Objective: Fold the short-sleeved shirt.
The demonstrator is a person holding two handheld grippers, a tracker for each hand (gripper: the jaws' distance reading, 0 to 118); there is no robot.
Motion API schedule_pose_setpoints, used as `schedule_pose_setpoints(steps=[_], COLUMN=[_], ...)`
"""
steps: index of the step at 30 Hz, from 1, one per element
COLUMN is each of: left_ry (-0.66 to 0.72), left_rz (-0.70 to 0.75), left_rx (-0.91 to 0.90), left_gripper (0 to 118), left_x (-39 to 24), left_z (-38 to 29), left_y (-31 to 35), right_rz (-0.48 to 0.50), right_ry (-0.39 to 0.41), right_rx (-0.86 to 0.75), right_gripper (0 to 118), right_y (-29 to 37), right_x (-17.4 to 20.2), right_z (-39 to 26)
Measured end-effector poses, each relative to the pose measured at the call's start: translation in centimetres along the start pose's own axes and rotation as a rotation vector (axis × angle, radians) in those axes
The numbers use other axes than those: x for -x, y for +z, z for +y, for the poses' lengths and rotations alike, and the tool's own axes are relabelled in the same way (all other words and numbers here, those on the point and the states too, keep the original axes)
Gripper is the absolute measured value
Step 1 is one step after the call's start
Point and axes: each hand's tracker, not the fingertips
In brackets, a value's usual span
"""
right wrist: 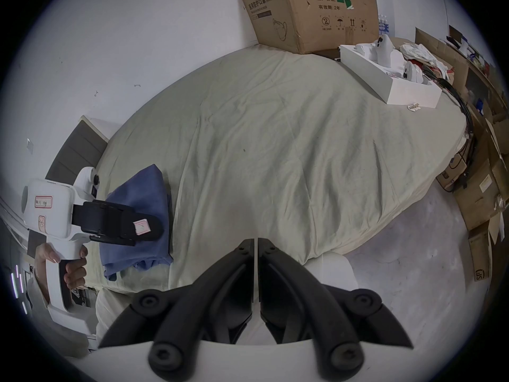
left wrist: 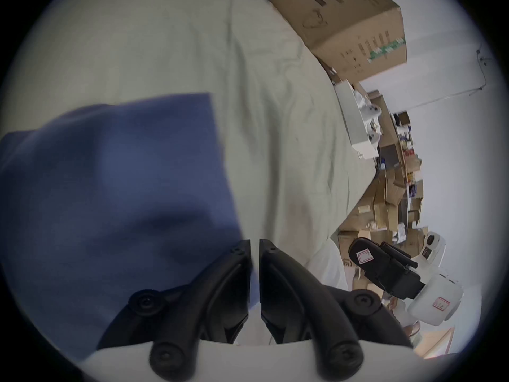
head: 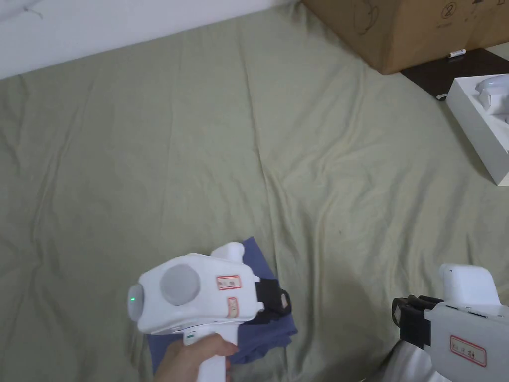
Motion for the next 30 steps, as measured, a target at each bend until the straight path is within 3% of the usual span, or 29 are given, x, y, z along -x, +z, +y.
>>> schedule_pose_setpoints(steps=[6,9,13,16,20,21,23,27,30], left_ry=[-0.05,-0.03,0.028,0.115,0.24,0.259,0.29,0.343,0.358], left_rz=[-0.028,-0.053,-0.084,-0.098,-0.129,-0.094,-0.036,-0.117,-0.157], left_rx=[0.024,-0.038,-0.158,-0.232,-0.31,-0.313,-0.304,-0.301,-0.264], left_gripper=[6,6,10,40,106,111,110,110,110], left_x=[-1.1,0.5,4.2,8.0,12.9,14.0,15.7,18.5,19.5], left_z=[-0.2,-0.7,-1.9,-3.8,-6.4,-6.9,-7.4,-7.3,-6.1], left_y=[-1.1,1.9,8.3,12.8,16.4,16.7,16.9,15.4,13.4], right_rz=[-0.004,0.017,0.066,0.142,0.225,0.229,0.236,0.236,0.099], right_ry=[0.031,0.075,0.167,0.24,0.328,0.357,0.4,0.42,0.453], right_rx=[0.004,0.004,0.016,0.021,0.054,0.066,0.078,0.105,0.159], right_gripper=[3,3,3,3,3,3,3,3,3], right_y=[-0.5,-0.7,-1.1,-2.6,-4.9,-5.6,-7.0,-9.7,-12.1], right_x=[0.1,0.6,4.8,7.6,12.3,13.4,15.2,17.2,17.1], right_z=[-0.2,0.0,1.0,1.9,2.7,2.8,3.1,3.4,2.7])
